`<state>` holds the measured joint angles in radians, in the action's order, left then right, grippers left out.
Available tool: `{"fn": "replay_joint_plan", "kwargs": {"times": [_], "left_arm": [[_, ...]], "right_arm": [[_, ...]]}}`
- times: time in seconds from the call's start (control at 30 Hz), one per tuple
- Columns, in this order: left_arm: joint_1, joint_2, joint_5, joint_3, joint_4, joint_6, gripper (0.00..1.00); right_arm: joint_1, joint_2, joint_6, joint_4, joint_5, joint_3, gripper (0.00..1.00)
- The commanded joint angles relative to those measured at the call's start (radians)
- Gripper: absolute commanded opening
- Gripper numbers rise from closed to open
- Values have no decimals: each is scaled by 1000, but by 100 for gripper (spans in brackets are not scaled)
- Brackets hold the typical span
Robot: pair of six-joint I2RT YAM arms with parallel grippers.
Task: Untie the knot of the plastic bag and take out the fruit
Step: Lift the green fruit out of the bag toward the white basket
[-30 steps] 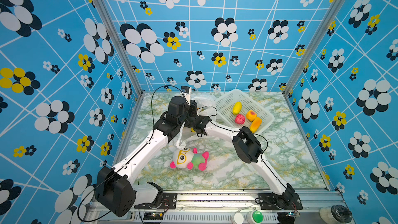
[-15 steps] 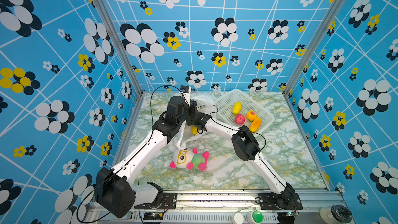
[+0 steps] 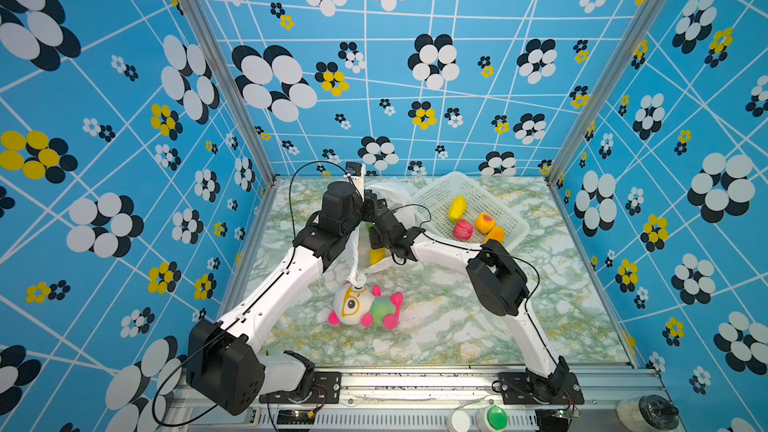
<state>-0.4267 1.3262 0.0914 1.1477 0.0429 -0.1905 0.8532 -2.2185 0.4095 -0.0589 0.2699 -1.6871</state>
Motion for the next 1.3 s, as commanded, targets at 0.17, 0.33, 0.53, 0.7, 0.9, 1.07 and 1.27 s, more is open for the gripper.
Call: {"fn": "replay_joint_plan", "kwargs": {"times": [0.17,0.33,0.53,0.7,0.9,1.07,1.27], "left_arm": [[82,29,-39,37,60,-95,0],[140,6,-82,39,115,-148,0],[175,-30,-116,-13,108,-176,0],[194,-43,-131,-15,120,-192,0],[200,-64,-138,-18,146,-191,0],[200,-88,-163,-49,110,-189,0],[201,-84,-171,-38,119,-187,0]], "right_arm": [[60,424,-119,293,-25,398,48],[85,577,-191,291,-72,512,45],[80,775,-241,326,126,682,45],[-32,856,-149,321,230,776,43],[-219,787,79,171,245,758,43],[-318,639,166,47,155,663,41],[-351,485,208,41,101,604,41]]}}
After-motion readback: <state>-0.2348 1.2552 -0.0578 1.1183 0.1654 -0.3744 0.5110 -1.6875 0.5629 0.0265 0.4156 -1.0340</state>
